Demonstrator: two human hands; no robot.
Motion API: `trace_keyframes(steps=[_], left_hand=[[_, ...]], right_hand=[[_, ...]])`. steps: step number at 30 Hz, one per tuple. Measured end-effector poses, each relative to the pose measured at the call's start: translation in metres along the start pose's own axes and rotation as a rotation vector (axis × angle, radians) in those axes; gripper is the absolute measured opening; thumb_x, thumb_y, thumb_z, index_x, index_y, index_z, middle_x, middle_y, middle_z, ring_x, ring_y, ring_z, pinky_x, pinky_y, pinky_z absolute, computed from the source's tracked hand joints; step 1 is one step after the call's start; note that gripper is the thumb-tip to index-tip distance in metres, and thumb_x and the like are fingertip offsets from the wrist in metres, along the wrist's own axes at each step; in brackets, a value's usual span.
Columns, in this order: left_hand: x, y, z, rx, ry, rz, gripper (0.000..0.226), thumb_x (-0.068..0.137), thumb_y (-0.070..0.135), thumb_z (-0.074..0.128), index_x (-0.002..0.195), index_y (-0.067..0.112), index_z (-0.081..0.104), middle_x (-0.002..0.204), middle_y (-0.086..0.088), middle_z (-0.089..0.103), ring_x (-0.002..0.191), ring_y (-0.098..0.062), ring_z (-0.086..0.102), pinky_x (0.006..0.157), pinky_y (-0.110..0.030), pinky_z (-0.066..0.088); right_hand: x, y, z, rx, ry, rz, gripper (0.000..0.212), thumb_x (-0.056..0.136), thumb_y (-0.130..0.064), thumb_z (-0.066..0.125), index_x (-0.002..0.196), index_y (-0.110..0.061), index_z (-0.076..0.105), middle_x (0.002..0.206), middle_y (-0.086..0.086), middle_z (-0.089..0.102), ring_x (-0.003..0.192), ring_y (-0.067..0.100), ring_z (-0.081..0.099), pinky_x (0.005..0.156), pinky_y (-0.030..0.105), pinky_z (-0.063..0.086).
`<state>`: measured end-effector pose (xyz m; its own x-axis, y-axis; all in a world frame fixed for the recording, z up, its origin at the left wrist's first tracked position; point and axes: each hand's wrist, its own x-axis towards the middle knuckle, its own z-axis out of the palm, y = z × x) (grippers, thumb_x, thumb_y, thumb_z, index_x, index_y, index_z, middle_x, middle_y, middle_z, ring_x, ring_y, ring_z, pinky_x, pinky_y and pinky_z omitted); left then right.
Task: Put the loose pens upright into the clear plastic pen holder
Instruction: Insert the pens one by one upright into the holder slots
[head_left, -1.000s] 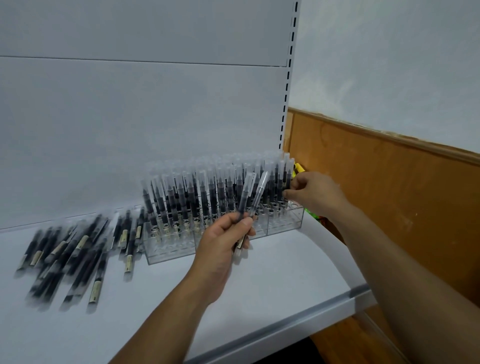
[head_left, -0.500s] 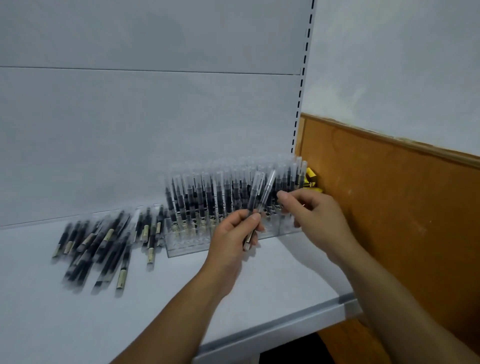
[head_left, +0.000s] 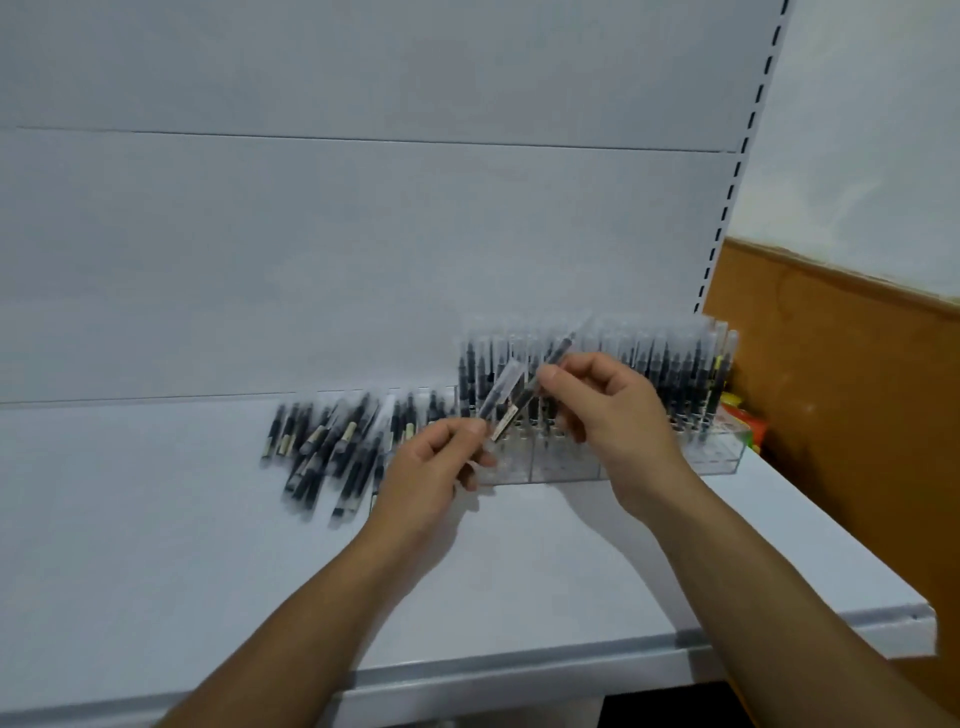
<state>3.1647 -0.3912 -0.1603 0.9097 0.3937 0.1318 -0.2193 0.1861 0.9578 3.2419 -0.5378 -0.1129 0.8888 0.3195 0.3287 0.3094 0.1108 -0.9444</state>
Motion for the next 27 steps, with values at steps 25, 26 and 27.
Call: trace_keyframes(steps=[25,26,27], left_hand=[[-0.01,0.004,-0.021,-0.1,0.094,0.062,0.021,0.096,0.018,0.054,0.092,0.012,0.073,0.067,-0.002,0.06,0.049,-0.006,0.044,0.045,-0.013,0.037],[-0.01,0.005,-0.021,-0.099,0.097,0.062,0.021,0.096,0.018,0.054,0.092,0.012,0.073,0.067,-0.002,0.06,0.049,-0.006,0.044,0.045,-0.013,0.037],[-0.01,0.005,-0.02,-0.095,0.102,0.062,0.02,0.096,0.018,0.054,0.093,0.011,0.073,0.067,-0.002,0.06,0.049,-0.006,0.044,0.045,-0.013,0.037]], right_hand=[[0.029,0.025,0.053,-0.835,-0.096,-0.157,0.017,0.086,-0.034,0.069,0.075,-0.03,0.056,0.067,-0.014,0.06,0.065,0.0,0.056,0.061,0.025,0.045],[0.028,0.026,0.054,-0.825,-0.092,-0.165,0.017,0.086,-0.033,0.069,0.075,-0.03,0.056,0.067,-0.014,0.059,0.065,0.0,0.055,0.061,0.025,0.044],[0.027,0.026,0.054,-0.824,-0.096,-0.171,0.017,0.087,-0.034,0.069,0.076,-0.03,0.057,0.067,-0.015,0.059,0.065,0.001,0.055,0.062,0.025,0.045]])
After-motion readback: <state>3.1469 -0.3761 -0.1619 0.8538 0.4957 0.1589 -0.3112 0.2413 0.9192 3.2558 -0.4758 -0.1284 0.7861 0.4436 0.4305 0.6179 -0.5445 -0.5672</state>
